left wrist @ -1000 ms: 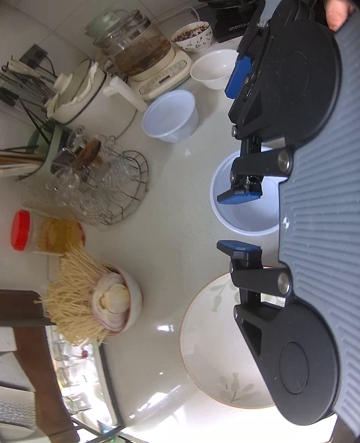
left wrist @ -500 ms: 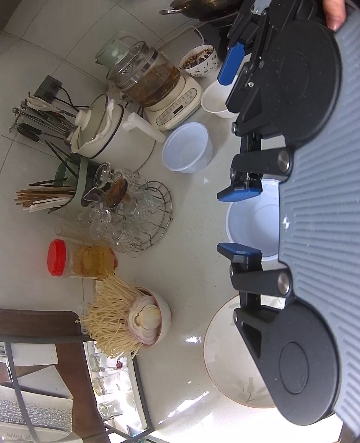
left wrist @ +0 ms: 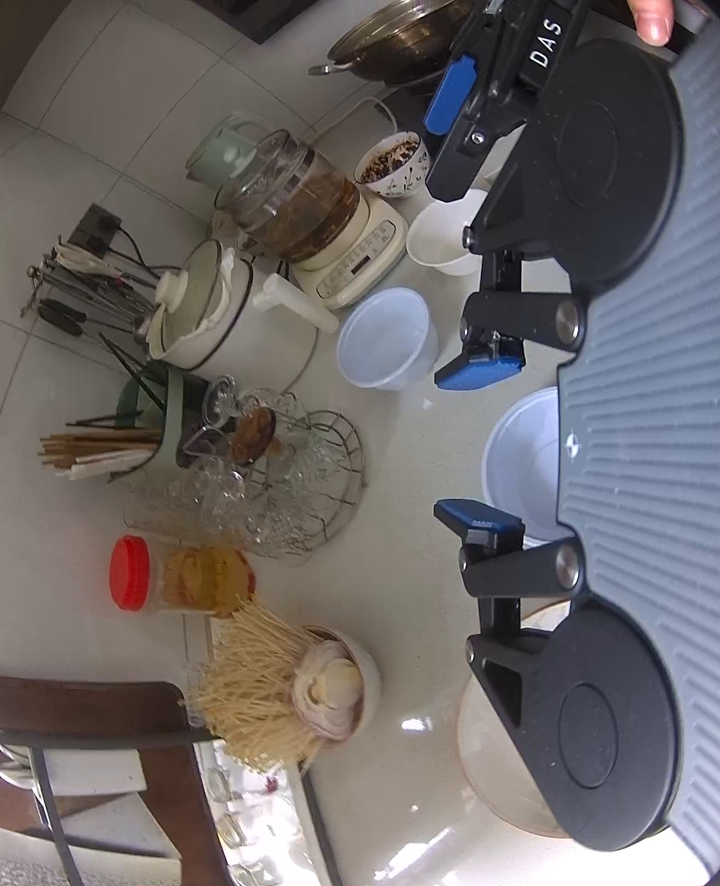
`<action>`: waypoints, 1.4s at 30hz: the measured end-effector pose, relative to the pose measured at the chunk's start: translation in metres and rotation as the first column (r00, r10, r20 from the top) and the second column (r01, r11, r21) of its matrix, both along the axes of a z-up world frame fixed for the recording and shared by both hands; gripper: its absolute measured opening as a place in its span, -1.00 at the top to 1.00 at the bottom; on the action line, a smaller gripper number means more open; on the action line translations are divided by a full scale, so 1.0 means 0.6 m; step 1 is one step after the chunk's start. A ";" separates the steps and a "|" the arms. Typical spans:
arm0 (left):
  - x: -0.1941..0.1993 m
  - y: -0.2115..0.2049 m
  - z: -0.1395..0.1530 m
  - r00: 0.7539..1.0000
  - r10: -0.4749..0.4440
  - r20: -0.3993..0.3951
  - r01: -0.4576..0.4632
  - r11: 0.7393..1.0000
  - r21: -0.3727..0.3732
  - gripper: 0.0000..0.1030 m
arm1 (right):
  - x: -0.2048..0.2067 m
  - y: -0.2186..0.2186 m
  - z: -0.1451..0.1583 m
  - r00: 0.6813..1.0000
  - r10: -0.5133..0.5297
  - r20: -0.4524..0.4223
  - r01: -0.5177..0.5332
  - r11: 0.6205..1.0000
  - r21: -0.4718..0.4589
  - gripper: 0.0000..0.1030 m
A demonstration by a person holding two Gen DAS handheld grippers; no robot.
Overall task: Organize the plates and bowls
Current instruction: 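Move both grippers to a second white plastic bowl near the kettle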
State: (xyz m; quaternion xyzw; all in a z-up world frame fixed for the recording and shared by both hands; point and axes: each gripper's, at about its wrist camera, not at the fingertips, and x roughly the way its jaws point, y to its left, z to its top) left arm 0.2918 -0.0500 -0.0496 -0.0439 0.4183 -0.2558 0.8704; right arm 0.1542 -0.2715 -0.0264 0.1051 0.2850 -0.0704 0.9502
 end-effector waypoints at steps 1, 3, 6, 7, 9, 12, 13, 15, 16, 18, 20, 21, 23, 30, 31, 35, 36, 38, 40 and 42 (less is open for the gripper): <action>0.003 0.000 0.001 1.000 -0.009 0.002 0.009 1.000 0.000 0.04 | 0.000 0.001 0.003 1.000 -0.013 0.002 0.013 1.000 -0.008 -0.83; 0.009 0.001 0.002 1.000 -0.029 0.005 0.029 1.000 -0.005 0.04 | 0.000 0.005 0.008 0.999 -0.034 0.000 0.034 0.999 -0.013 -0.83; 0.013 0.003 0.000 0.998 -0.068 0.005 0.068 0.998 -0.018 0.04 | -0.004 0.008 0.008 0.998 -0.061 0.023 0.060 0.998 0.026 -0.83; 0.014 0.002 -0.001 0.997 -0.076 0.004 0.076 0.997 -0.019 0.04 | -0.004 0.009 0.005 0.997 -0.068 0.027 0.067 0.997 0.047 -0.83; 0.016 0.004 -0.002 0.996 -0.090 -0.003 0.089 0.995 -0.031 0.04 | -0.003 0.012 -0.006 0.998 -0.064 0.024 0.062 0.995 0.078 -0.83; 0.014 0.006 0.001 0.994 -0.107 0.010 0.108 0.993 -0.056 0.04 | -0.007 0.012 -0.023 0.997 -0.076 0.013 0.074 0.991 0.113 -0.83; 0.015 0.004 0.002 0.994 -0.111 0.013 0.112 0.992 -0.056 0.04 | -0.008 0.013 -0.027 0.996 -0.084 0.013 0.082 0.991 0.109 -0.83; 0.018 0.002 0.000 0.993 -0.117 0.021 0.118 0.991 -0.066 0.04 | -0.008 0.017 -0.033 0.996 -0.086 0.002 0.085 0.993 0.081 -0.83; 0.022 -0.001 -0.002 0.993 -0.116 0.016 0.117 0.991 -0.067 0.04 | -0.006 0.019 -0.036 0.996 -0.089 -0.008 0.090 0.994 0.059 -0.83; 0.030 -0.010 -0.005 0.993 -0.114 0.006 0.115 0.992 -0.061 0.04 | -0.001 0.017 -0.038 0.994 -0.102 -0.030 0.103 0.994 0.041 -0.83; 0.036 -0.021 -0.008 0.993 -0.115 0.012 0.115 0.992 -0.048 0.04 | 0.006 0.009 -0.040 0.993 -0.111 -0.044 0.113 0.993 0.038 -0.83; 0.041 -0.028 -0.012 0.993 -0.115 0.008 0.115 0.993 -0.040 0.04 | 0.011 0.004 -0.042 0.992 -0.120 -0.051 0.122 0.992 0.037 -0.83; 0.053 -0.044 -0.023 0.993 -0.121 -0.008 0.120 0.992 -0.027 0.04 | 0.024 -0.012 -0.050 0.993 -0.109 -0.048 0.112 0.992 0.063 -0.83; 0.106 -0.118 -0.058 0.991 -0.120 -0.058 0.121 0.993 0.010 0.04 | 0.079 -0.074 -0.082 0.993 -0.069 -0.092 0.079 0.991 0.104 -0.41; 0.115 -0.128 -0.064 0.990 -0.118 -0.073 0.119 0.993 0.016 0.04 | 0.090 -0.085 -0.087 0.993 -0.067 -0.099 0.078 0.990 0.117 -0.41; 0.152 -0.170 -0.085 0.986 -0.114 -0.119 0.118 0.993 0.026 0.04 | 0.132 -0.119 -0.104 0.989 -0.069 -0.128 0.085 0.989 0.121 -0.56; 0.160 -0.181 -0.090 0.986 -0.111 -0.126 0.116 0.993 0.034 0.04 | 0.145 -0.132 -0.111 0.988 -0.064 -0.140 0.084 0.987 0.140 -0.78; 0.178 -0.203 -0.100 0.984 -0.107 -0.146 0.113 0.993 0.033 0.04 | 0.171 -0.163 -0.127 0.982 -0.057 -0.178 0.094 0.973 0.212 -0.81; 0.191 -0.221 -0.111 0.982 -0.104 -0.160 0.110 0.993 0.031 0.04 | 0.186 -0.181 -0.138 0.981 -0.058 -0.186 0.099 0.970 0.223 -0.81; 0.204 -0.238 -0.121 0.981 -0.097 -0.169 0.105 0.994 0.040 0.04 | 0.201 -0.195 -0.146 0.981 -0.051 -0.187 0.092 0.972 0.216 -0.81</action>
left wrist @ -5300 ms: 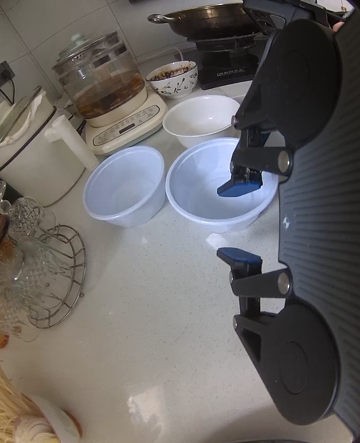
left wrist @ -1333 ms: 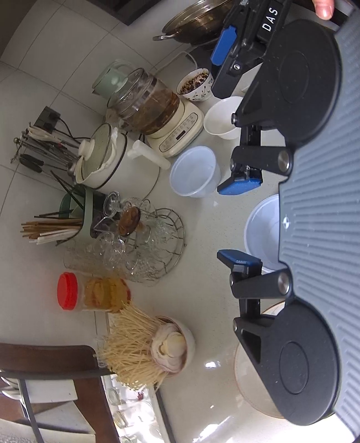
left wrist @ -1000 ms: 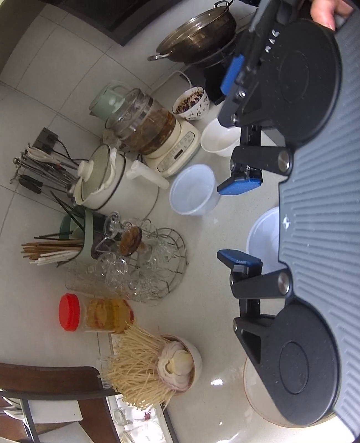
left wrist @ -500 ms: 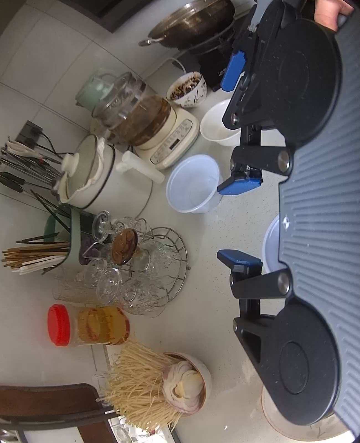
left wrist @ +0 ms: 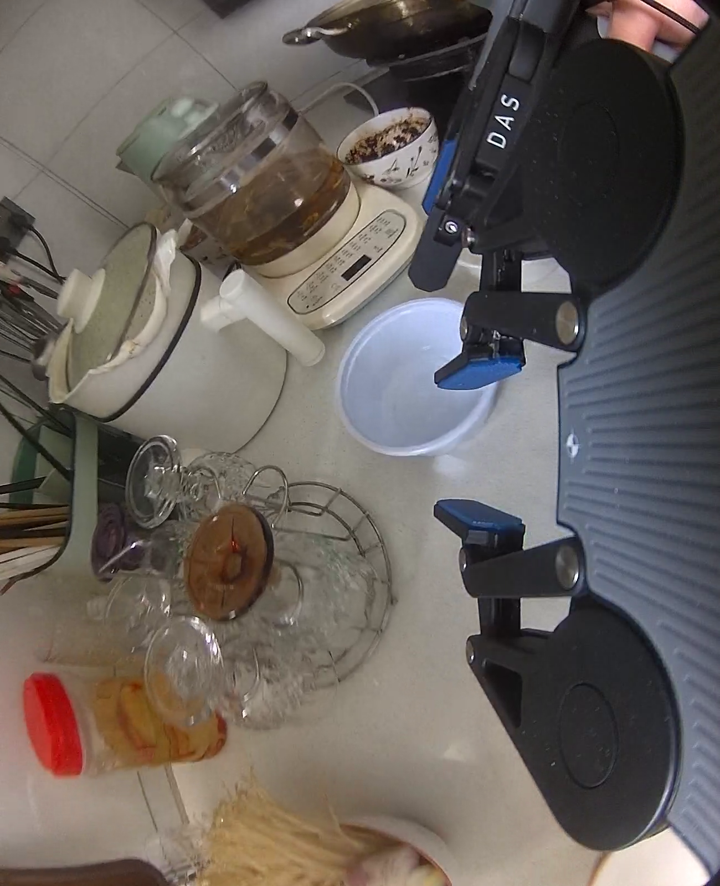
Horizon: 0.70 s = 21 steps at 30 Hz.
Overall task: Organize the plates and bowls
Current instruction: 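Move both grippers to a second white plastic bowl near the kettle, then close both grippers on the rim of the second white bowl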
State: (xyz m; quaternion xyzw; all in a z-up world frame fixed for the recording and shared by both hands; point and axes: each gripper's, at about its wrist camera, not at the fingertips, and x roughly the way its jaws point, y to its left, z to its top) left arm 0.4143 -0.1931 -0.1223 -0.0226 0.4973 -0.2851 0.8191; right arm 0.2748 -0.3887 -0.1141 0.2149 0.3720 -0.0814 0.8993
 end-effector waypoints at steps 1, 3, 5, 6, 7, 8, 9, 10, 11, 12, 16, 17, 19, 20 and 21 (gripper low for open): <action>0.007 -0.007 -0.005 1.000 0.005 -0.008 -0.005 1.000 0.001 0.04 | 0.006 -0.006 -0.003 1.000 0.002 -0.002 -0.002 1.000 0.006 -0.81; 0.019 -0.019 -0.016 0.999 0.012 -0.029 -0.012 1.000 0.002 0.04 | 0.019 -0.017 -0.012 1.000 0.008 -0.010 -0.008 1.000 0.019 -0.81; 0.030 -0.029 -0.028 0.998 0.019 -0.052 -0.019 1.000 0.003 0.04 | 0.033 -0.026 -0.020 0.999 0.020 -0.024 -0.020 1.000 0.024 -0.81; 0.035 -0.032 -0.033 0.998 0.024 -0.062 -0.024 1.000 0.002 0.04 | 0.038 -0.030 -0.024 0.999 0.029 -0.031 -0.028 0.999 0.033 -0.80; 0.040 -0.036 -0.039 0.997 0.032 -0.073 -0.032 0.999 0.003 0.04 | 0.043 -0.033 -0.028 0.999 0.037 -0.035 -0.036 0.998 0.042 -0.78; 0.045 -0.038 -0.044 0.996 0.037 -0.081 -0.037 0.999 0.002 0.04 | 0.048 -0.037 -0.032 0.998 0.047 -0.035 -0.045 0.998 0.053 -0.74; 0.050 -0.041 -0.049 0.995 0.042 -0.088 -0.042 0.999 0.002 0.04 | 0.053 -0.039 -0.036 0.997 0.056 -0.043 -0.054 0.997 0.060 -0.57; 0.055 -0.043 -0.053 0.995 0.048 -0.092 -0.048 0.999 0.001 0.04 | 0.059 -0.041 -0.040 0.997 0.061 -0.055 -0.057 0.996 0.062 -0.41; 0.060 -0.046 -0.058 0.994 0.055 -0.099 -0.056 0.998 0.002 0.04 | 0.064 -0.042 -0.044 0.996 0.064 -0.064 -0.060 0.996 0.063 -0.39; 0.066 -0.049 -0.063 0.993 0.058 -0.107 -0.059 0.998 0.001 0.04 | 0.068 -0.043 -0.048 0.995 0.059 -0.076 -0.055 0.997 0.057 -0.26; 0.082 -0.057 -0.079 0.988 0.072 -0.134 -0.073 0.997 0.002 0.04 | 0.085 -0.047 -0.064 0.991 0.053 -0.120 -0.048 0.998 0.043 0.23; 0.085 -0.059 -0.083 0.987 0.075 -0.141 -0.074 0.997 0.006 0.05 | 0.088 -0.049 -0.068 0.991 0.054 -0.123 -0.049 0.998 0.047 0.29; 0.093 -0.067 -0.091 0.986 0.075 -0.147 -0.072 0.997 0.022 0.07 | 0.094 -0.051 -0.073 0.990 0.057 -0.129 -0.051 0.997 0.052 0.39; 0.096 -0.070 -0.095 0.986 0.073 -0.151 -0.070 0.997 0.025 0.10 | 0.096 -0.053 -0.077 0.990 0.064 -0.129 -0.057 0.997 0.057 0.39; 0.099 -0.071 -0.098 0.985 0.076 -0.155 -0.073 0.997 0.024 0.14 | 0.098 -0.052 -0.078 0.989 0.073 -0.131 -0.065 0.996 0.060 0.40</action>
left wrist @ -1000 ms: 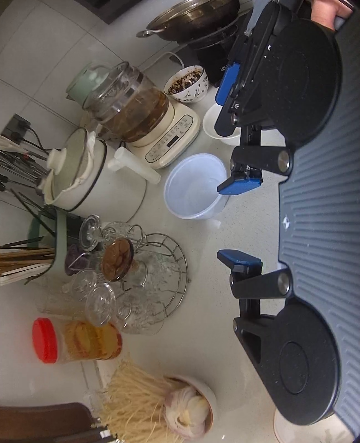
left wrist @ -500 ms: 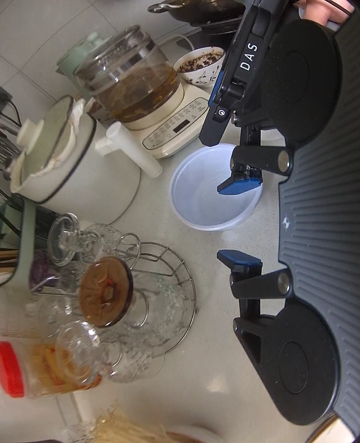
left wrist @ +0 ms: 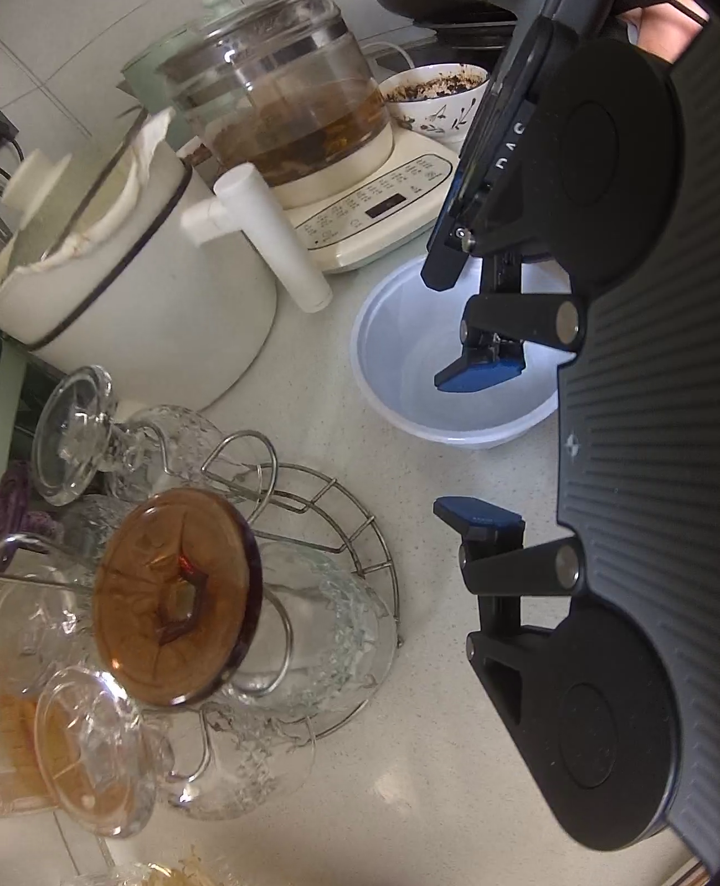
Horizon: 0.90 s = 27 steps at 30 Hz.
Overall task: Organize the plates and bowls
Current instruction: 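Close both grippers on the rim of the second white bowl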
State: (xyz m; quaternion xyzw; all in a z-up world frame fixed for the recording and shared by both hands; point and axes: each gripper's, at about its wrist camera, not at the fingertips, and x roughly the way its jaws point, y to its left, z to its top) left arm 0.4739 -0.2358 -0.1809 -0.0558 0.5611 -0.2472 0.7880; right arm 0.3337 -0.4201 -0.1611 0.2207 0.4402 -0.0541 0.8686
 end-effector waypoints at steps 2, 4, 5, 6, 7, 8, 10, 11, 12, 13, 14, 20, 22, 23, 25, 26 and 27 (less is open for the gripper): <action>0.007 -0.004 -0.004 1.000 0.011 -0.004 -0.011 1.000 0.001 0.25 | 0.003 0.000 -0.004 1.000 0.005 -0.005 -0.005 1.000 -0.004 0.53; 0.010 -0.005 -0.009 1.000 0.007 -0.014 -0.007 1.000 0.002 0.31 | 0.003 0.000 -0.007 1.000 0.009 -0.001 -0.009 1.000 0.003 0.57; 0.011 -0.005 -0.011 1.000 0.004 -0.021 -0.004 1.000 0.001 0.35 | 0.005 -0.001 -0.011 1.000 0.011 -0.005 -0.011 1.000 0.012 0.57; 0.011 -0.008 -0.013 1.000 0.001 -0.026 -0.001 1.000 0.006 0.40 | 0.006 -0.001 -0.014 1.000 0.011 -0.007 -0.011 1.000 0.021 0.61; 0.012 -0.009 -0.015 1.000 -0.001 -0.030 0.002 1.000 0.015 0.51 | 0.007 -0.002 -0.016 1.000 0.013 -0.012 -0.013 1.000 0.027 0.72; 0.012 -0.009 -0.017 0.999 0.000 -0.034 0.001 1.000 0.022 0.61 | 0.009 -0.002 -0.018 1.000 0.020 -0.017 -0.019 0.999 0.030 0.73; 0.014 -0.010 -0.020 0.999 0.000 -0.045 0.001 1.000 0.024 0.72 | 0.011 -0.002 -0.021 0.999 0.028 -0.017 -0.027 0.999 0.034 0.77; 0.014 -0.010 -0.021 0.999 0.002 -0.044 -0.001 1.000 0.028 0.76 | 0.017 0.000 -0.024 0.999 0.032 -0.020 -0.031 0.999 0.044 0.82; 0.014 -0.010 -0.020 0.999 0.001 -0.041 0.000 0.999 0.033 0.78 | 0.018 0.000 -0.024 0.999 0.032 -0.021 -0.031 0.999 0.044 0.83; 0.014 -0.011 -0.021 0.999 0.001 -0.040 0.000 0.999 0.032 0.81 | 0.019 0.000 -0.024 0.999 0.032 -0.020 -0.031 0.999 0.044 0.84; 0.016 -0.011 -0.023 0.999 0.003 -0.042 -0.002 1.000 0.028 0.83 | 0.019 -0.002 -0.023 0.999 0.030 -0.016 -0.029 0.999 0.046 0.84; 0.013 0.001 -0.014 0.999 0.009 -0.049 -0.009 1.000 0.006 0.84 | 0.013 -0.004 -0.015 0.999 0.030 -0.011 -0.029 0.998 0.061 0.84; 0.011 0.010 -0.010 0.998 0.016 -0.058 -0.017 1.000 -0.012 0.84 | 0.008 -0.002 -0.011 0.999 0.032 -0.006 -0.031 0.997 0.064 0.84; 0.010 0.015 -0.007 0.998 0.021 -0.063 -0.023 1.000 -0.021 0.84 | 0.005 -0.001 -0.008 1.000 0.031 -0.004 -0.030 0.997 0.070 0.84; 0.008 0.023 0.000 0.998 0.025 -0.062 -0.028 0.999 -0.035 0.84 | -0.001 0.001 -0.001 1.000 0.027 0.005 -0.027 0.996 0.085 0.84; 0.005 0.028 0.006 0.998 0.024 -0.059 -0.027 0.999 -0.042 0.84 | -0.005 0.003 0.005 1.000 0.027 0.012 -0.028 0.996 0.085 0.84; 0.003 0.031 0.010 0.998 0.023 -0.057 -0.026 0.999 -0.047 0.84 | -0.008 0.006 0.009 0.999 0.028 0.017 -0.029 0.996 0.082 0.84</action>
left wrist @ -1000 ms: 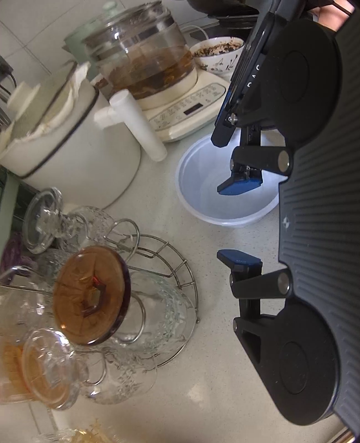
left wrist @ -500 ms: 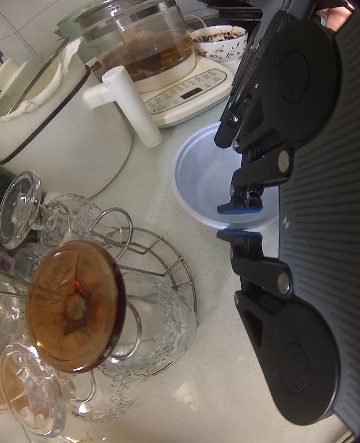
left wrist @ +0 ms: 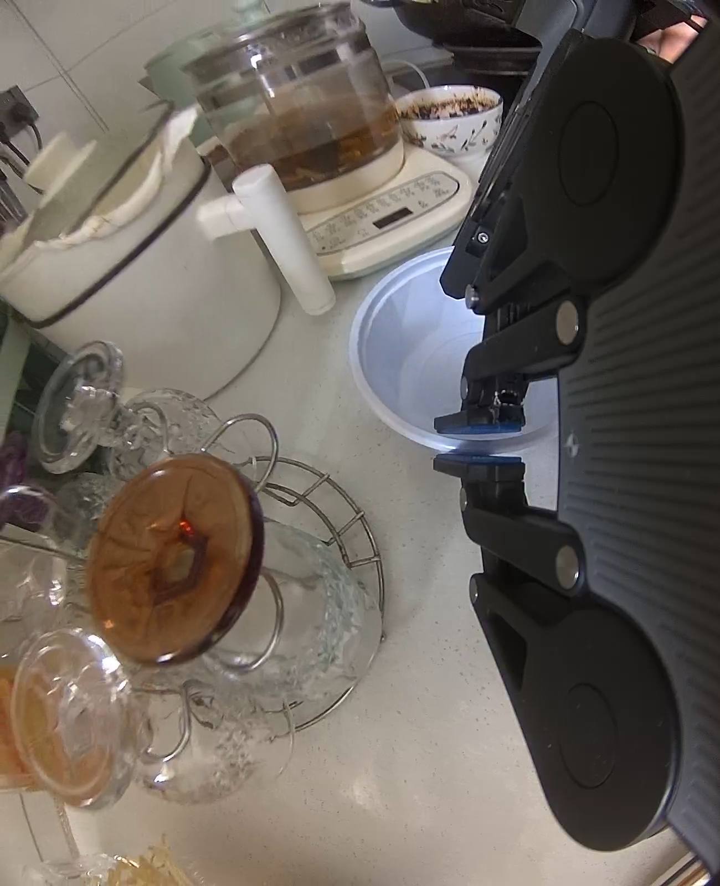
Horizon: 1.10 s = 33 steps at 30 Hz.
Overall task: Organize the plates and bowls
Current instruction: 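Carry the second bowl with both grippers and lower it into the first bowl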
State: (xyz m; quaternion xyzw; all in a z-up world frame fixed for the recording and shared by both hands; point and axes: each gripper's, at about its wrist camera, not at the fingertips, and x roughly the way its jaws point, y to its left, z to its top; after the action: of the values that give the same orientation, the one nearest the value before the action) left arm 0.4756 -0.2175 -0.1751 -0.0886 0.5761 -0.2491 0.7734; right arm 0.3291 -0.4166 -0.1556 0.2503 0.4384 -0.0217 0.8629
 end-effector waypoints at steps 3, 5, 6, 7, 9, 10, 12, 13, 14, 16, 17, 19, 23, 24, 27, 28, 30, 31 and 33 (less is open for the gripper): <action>-0.011 0.008 0.016 1.000 -0.007 0.016 0.007 1.000 -0.008 0.84 | -0.009 0.007 0.015 1.000 -0.006 0.016 0.006 1.000 -0.008 0.83; -0.020 0.013 0.031 0.999 -0.013 0.031 0.014 1.000 -0.018 0.84 | -0.015 0.011 0.025 0.999 -0.013 0.030 0.014 1.000 -0.011 0.83; -0.024 0.016 0.038 0.999 -0.014 0.037 0.015 1.000 -0.024 0.84 | -0.019 0.013 0.031 0.999 -0.018 0.038 0.018 1.000 -0.011 0.83; -0.027 0.021 0.044 0.999 -0.014 0.043 0.015 0.999 -0.032 0.84 | -0.023 0.016 0.036 0.999 -0.020 0.047 0.021 1.000 -0.012 0.83; -0.034 0.030 0.056 0.999 -0.013 0.053 0.015 0.999 -0.051 0.84 | -0.031 0.019 0.046 0.998 -0.029 0.064 0.030 0.999 -0.010 0.83; -0.038 0.034 0.061 0.998 -0.015 0.059 0.018 0.998 -0.054 0.84 | -0.035 0.021 0.051 0.997 -0.034 0.073 0.035 0.999 -0.008 0.83; -0.046 0.043 0.071 0.997 -0.022 0.074 0.026 0.998 -0.061 0.84 | -0.045 0.028 0.062 0.995 -0.041 0.088 0.042 0.999 -0.009 0.83; -0.050 0.048 0.076 0.997 -0.023 0.076 0.028 0.997 -0.066 0.84 | -0.049 0.032 0.066 0.995 -0.043 0.094 0.044 0.999 -0.011 0.83; -0.054 0.055 0.082 0.997 -0.025 0.079 0.030 0.997 -0.072 0.84 | -0.053 0.038 0.071 0.994 -0.044 0.100 0.046 0.999 -0.015 0.83; -0.063 0.069 0.091 0.996 -0.028 0.089 0.035 0.996 -0.081 0.84 | -0.063 0.049 0.081 0.993 -0.046 0.112 0.049 0.999 -0.018 0.83; -0.069 0.078 0.097 0.995 -0.029 0.098 0.038 0.996 -0.086 0.84 | -0.068 0.055 0.085 0.992 -0.047 0.118 0.050 0.999 -0.021 0.83; -0.081 0.090 0.105 0.993 -0.032 0.113 0.043 0.995 -0.091 0.84 | -0.078 0.068 0.093 0.991 -0.045 0.126 0.049 0.998 -0.029 0.83; -0.106 0.125 0.116 0.991 -0.030 0.128 0.045 0.993 -0.110 0.84 | -0.100 0.099 0.110 0.988 -0.042 0.147 0.049 0.998 -0.042 0.83; -0.111 0.133 0.118 0.991 -0.029 0.129 0.044 0.993 -0.114 0.84 | -0.106 0.107 0.113 0.988 -0.042 0.152 0.049 0.998 -0.045 0.83; -0.130 0.160 0.126 0.991 -0.026 0.134 0.042 0.992 -0.115 0.84 | -0.121 0.131 0.120 0.987 -0.041 0.158 0.048 0.998 -0.043 0.83; -0.135 0.168 0.129 0.990 -0.025 0.136 0.041 0.993 -0.114 0.84 | -0.126 0.139 0.121 0.986 -0.041 0.161 0.048 0.998 -0.041 0.83; -0.147 0.189 0.134 0.990 -0.023 0.138 0.039 0.993 -0.113 0.84 | -0.134 0.155 0.123 0.986 -0.039 0.164 0.046 0.998 -0.040 0.83; -0.151 0.198 0.135 0.990 -0.021 0.137 0.037 0.993 -0.113 0.84 | -0.138 0.163 0.124 0.986 -0.038 0.165 0.045 0.998 -0.036 0.83; -0.158 0.216 0.136 0.991 -0.018 0.133 0.033 0.993 -0.114 0.84 | -0.146 0.178 0.125 0.986 -0.037 0.164 0.043 0.999 -0.032 0.83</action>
State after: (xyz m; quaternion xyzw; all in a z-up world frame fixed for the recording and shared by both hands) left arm 0.3807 -0.0879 -0.0932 -0.1094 0.5095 -0.2973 0.8000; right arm 0.2418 -0.3097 -0.0809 0.2445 0.3608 -0.0264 0.8996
